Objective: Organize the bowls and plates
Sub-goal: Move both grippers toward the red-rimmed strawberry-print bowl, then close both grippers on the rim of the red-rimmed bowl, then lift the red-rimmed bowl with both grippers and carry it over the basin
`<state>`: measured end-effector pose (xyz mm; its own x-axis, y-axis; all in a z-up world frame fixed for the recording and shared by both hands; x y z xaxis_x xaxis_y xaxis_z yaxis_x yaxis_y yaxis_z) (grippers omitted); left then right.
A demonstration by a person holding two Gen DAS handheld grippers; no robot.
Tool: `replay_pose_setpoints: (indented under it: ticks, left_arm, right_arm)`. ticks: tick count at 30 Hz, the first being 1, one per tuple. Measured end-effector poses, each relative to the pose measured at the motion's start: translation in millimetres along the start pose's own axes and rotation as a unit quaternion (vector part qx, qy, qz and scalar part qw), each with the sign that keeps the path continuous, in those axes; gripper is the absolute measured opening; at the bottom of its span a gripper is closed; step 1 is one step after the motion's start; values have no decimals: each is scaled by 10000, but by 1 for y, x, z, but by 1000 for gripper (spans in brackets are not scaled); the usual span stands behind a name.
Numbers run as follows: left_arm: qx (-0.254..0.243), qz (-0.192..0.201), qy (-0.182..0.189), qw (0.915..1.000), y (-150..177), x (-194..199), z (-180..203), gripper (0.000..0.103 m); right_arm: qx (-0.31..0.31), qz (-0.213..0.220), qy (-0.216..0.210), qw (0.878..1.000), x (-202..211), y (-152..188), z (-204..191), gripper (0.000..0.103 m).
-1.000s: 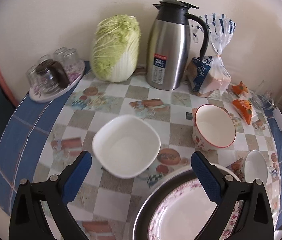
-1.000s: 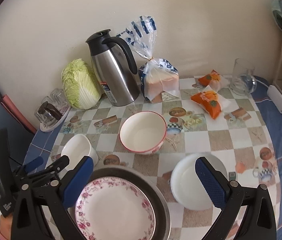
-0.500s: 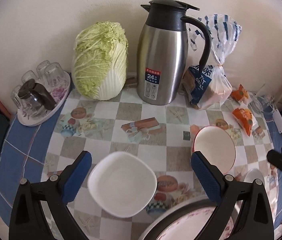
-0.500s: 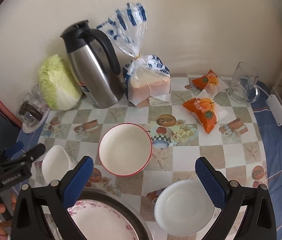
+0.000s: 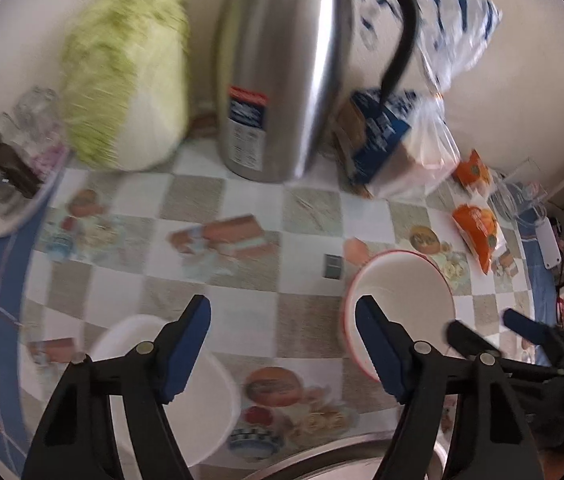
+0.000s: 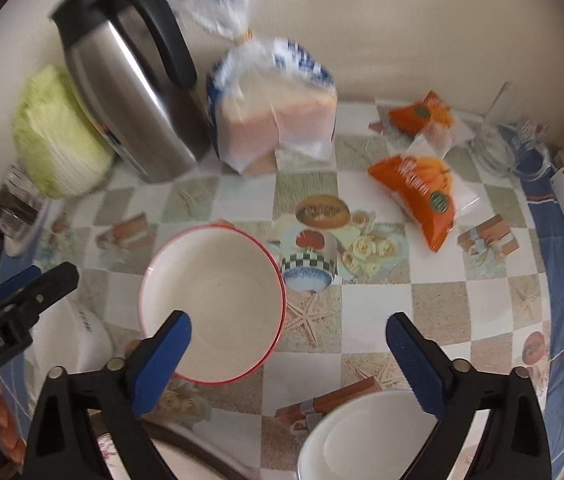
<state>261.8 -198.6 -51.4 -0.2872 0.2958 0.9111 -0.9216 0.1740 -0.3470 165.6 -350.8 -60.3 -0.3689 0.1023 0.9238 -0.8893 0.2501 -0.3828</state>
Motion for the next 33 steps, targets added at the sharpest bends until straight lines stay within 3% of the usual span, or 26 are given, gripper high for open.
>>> replay_pose_setpoints:
  ticks: [1,5,12,17,23,29,33]
  left_arm:
    - [-19,-53,40,10000,2,-5,4,75]
    - [-45,-355,18,9994,10,-31,18,52]
    - [-34,-744,68,9972,22,-65,27,28]
    - [105,-967,139,9952,29,-82,28,27]
    - [165,-1096,334,9933,37,-90,30,10]
    - [301,-1124,318,9927,46,-88,31,9]
    - [200,-886,316,9954,46,-74,38,9]
  right_arm:
    - [-3,-74,13,10000,-8,1,0,90]
    - [-41,-248,41,9997,-27,3,0,79]
    - [15,-481,-61,9988,-54,4,-4,41]
    - [40,-549,-146,9984,-66,5,-7,20]
    - [86,-533,-391,9978,-74,6,-10,12]
    - [89,-441,-430,9981,-72,6,-14,12]
    - [26,-352,-452,9984,-63,3,-11,12]
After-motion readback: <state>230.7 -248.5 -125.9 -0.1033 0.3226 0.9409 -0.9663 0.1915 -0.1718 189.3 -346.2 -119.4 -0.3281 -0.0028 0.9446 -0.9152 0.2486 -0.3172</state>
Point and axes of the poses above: each gripper's, at about its wrist camera, not at the fingertips, and x roughly against the way its jaws point, z to its right, y to its underside, the point moved 6 cm from there along -x, roughly the way its jaws point, and after that the axes turned 11 degrees about x, right-handed, at the moved point
